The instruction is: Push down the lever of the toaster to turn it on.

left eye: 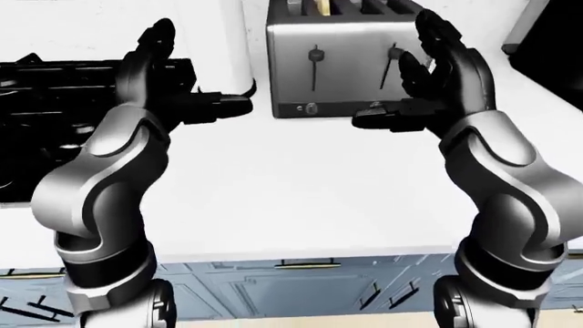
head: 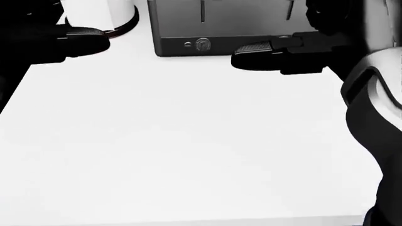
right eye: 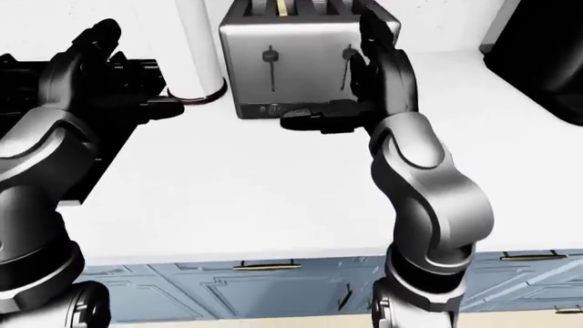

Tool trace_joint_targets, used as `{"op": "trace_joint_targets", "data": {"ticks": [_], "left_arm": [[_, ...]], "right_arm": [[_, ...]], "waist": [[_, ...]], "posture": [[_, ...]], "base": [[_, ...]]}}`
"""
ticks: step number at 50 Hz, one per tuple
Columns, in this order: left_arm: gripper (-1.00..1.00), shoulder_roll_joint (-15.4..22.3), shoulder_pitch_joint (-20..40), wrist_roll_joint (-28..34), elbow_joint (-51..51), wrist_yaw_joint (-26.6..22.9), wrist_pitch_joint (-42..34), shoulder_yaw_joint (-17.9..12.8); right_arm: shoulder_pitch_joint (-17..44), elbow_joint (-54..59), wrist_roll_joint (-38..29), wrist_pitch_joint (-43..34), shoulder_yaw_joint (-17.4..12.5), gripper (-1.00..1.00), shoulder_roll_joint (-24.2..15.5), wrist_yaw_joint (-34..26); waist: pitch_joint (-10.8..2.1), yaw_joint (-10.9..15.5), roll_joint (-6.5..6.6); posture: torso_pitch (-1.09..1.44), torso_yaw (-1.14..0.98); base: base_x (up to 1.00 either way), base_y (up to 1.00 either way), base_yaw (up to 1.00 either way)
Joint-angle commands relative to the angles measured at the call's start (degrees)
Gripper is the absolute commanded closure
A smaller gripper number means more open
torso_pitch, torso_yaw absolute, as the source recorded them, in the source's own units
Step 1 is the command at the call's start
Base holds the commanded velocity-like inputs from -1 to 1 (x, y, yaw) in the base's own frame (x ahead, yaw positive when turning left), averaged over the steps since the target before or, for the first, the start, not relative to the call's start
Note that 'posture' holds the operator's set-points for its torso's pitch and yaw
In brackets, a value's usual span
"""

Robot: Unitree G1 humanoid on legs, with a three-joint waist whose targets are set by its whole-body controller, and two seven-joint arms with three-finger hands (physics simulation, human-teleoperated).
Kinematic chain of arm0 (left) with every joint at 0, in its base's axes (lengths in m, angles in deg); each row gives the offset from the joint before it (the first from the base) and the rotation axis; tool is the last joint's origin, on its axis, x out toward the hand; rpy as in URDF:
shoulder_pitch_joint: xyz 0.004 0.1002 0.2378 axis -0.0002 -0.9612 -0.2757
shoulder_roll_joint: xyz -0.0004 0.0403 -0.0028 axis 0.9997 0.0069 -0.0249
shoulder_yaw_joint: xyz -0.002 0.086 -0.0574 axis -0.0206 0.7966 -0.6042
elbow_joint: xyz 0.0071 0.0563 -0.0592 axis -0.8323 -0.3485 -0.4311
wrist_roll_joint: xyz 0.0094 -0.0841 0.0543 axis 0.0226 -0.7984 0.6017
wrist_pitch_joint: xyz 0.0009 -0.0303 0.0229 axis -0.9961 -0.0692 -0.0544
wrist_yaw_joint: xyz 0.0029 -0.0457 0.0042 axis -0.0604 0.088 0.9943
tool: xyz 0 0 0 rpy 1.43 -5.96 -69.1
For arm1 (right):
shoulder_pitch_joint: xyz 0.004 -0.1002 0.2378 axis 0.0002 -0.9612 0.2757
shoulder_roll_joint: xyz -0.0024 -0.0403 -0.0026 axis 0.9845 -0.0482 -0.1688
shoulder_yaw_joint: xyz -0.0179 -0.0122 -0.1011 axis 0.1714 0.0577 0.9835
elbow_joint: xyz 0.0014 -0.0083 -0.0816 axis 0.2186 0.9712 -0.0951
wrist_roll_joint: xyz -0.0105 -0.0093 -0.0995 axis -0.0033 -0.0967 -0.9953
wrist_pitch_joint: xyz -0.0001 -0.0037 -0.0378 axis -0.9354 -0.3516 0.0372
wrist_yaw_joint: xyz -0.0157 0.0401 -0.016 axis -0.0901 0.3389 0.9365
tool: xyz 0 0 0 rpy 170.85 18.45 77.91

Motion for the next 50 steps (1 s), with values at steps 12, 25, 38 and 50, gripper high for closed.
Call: {"op": "trace_joint_targets", "data": {"ticks": [12, 25, 38, 50], "left_arm": [[-1.0, 1.3, 2.4, 0.4, 1.7, 0.8, 3.2, -1.7], [-1.0, 1.6, 2.8, 0.6, 2.1, 0.9, 3.1, -1.5], [-1.0, 1.7, 3.1, 0.1, 1.5, 1.2, 2.6, -1.8], [-1.0, 1.6, 3.2, -0.7, 2.0, 2.0, 2.3, -1.7]], "right_arm": [[3.0, -2.9, 0.1, 1.5, 0.2, -1.0, -0.4, 0.0], [4.5, -5.3, 0.7, -1.2, 0.3, -1.0, -0.1, 0.5], [4.2, -5.2, 0.3, -1.0, 0.5, -1.0, 0.0, 0.2], [4.3, -5.3, 0.0, -1.3, 0.9, -1.0, 0.2, 0.0]], "waist": [[-1.27, -0.1, 0.26], [-3.11, -0.3, 0.84], [-6.01, -0.4, 0.29], [-10.23, -0.2, 0.39]], "posture": [[0.0, 0.0], [0.0, 0.0], [-0.1, 0.0], [-0.22, 0.0]], "base": [[0.0, 0.0, 0.0], [0.0, 0.0, 0.0], [0.0, 0.0, 0.0], [0.0, 0.0, 0.0]]}}
